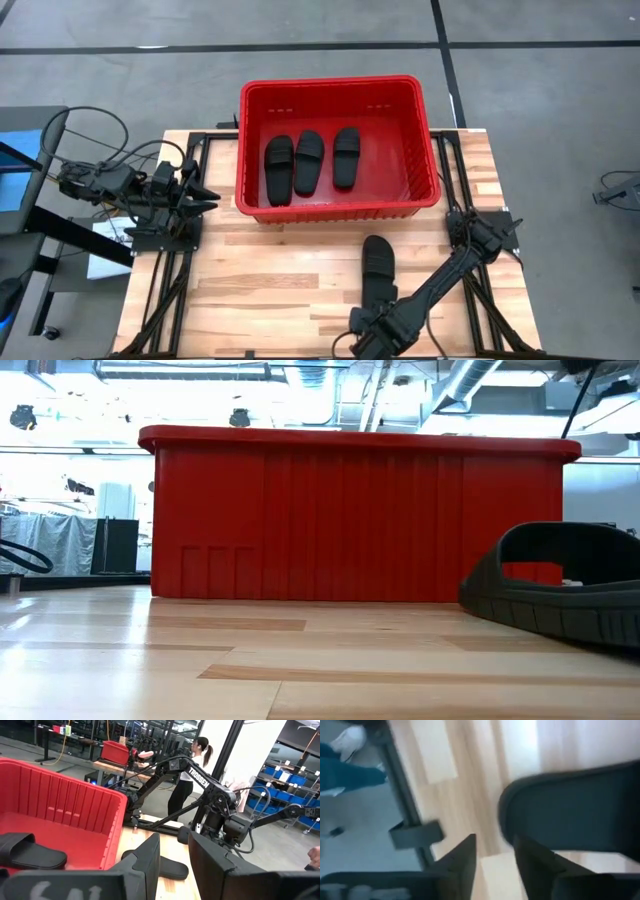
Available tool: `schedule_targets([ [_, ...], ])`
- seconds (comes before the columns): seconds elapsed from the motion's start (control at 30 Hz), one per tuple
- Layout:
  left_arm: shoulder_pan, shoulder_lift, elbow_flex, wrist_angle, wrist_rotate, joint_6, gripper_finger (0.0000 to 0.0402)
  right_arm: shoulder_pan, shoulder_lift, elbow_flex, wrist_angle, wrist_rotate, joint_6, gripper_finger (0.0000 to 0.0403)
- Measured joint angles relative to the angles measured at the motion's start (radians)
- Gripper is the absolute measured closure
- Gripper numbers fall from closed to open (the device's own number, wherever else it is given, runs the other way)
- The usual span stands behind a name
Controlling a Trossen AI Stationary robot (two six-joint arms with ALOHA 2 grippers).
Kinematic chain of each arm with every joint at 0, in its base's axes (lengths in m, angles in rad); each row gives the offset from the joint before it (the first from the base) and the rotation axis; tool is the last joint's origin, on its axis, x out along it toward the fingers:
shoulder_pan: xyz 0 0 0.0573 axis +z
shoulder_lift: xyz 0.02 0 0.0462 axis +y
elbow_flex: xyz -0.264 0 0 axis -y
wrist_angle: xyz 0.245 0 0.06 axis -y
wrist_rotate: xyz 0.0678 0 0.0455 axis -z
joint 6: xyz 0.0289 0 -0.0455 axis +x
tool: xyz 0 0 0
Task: Pick and place slides into bin
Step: Put the black slide into the red container
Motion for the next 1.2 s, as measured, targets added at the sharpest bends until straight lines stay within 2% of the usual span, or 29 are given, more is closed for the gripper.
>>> schedule_targets([
  [0.1,0.0,0.0,0.0,-0.001,0.0,0.0,0.0308,-0.007,0.0,0.0,0.0,0.042,-0.005,0.0232],
  [0.23,0.0,0.0,0.0,-0.001,0.0,0.0,0.0308,-0.016,0.005,0.0,0.006,0.041,-0.034,0.0192],
  [0.33,0.0,0.0,0.0,-0.003,0.0,0.001,0.0308,-0.024,0.022,-0.003,0.005,0.034,-0.044,0.0181],
  [0.47,0.0,0.0,0.0,-0.029,0.001,0.001,0.0308,-0.034,0.068,-0.001,0.03,0.014,-0.075,0.0185],
  [0.73,0.0,0.0,0.0,-0.048,0.002,-0.003,0.0308,-0.032,0.222,0.011,-0.008,0.003,-0.07,0.0215],
  [0.9,0.0,0.0,0.0,-0.047,0.003,-0.006,0.0308,-0.033,0.243,0.014,-0.009,-0.001,-0.009,0.0244],
  [1.0,0.0,0.0,0.0,-0.047,0.003,-0.007,0.0308,-0.033,0.243,0.013,-0.005,0.0,0.002,0.0289],
  [1.13,0.0,0.0,0.0,-0.047,0.003,-0.007,0.0308,-0.044,0.236,0.012,0.003,-0.002,0.032,0.0378],
  [1.2,0.0,0.0,0.0,-0.047,0.003,-0.007,0.0308,-0.05,0.22,0.005,0.01,-0.009,0.036,0.0385],
])
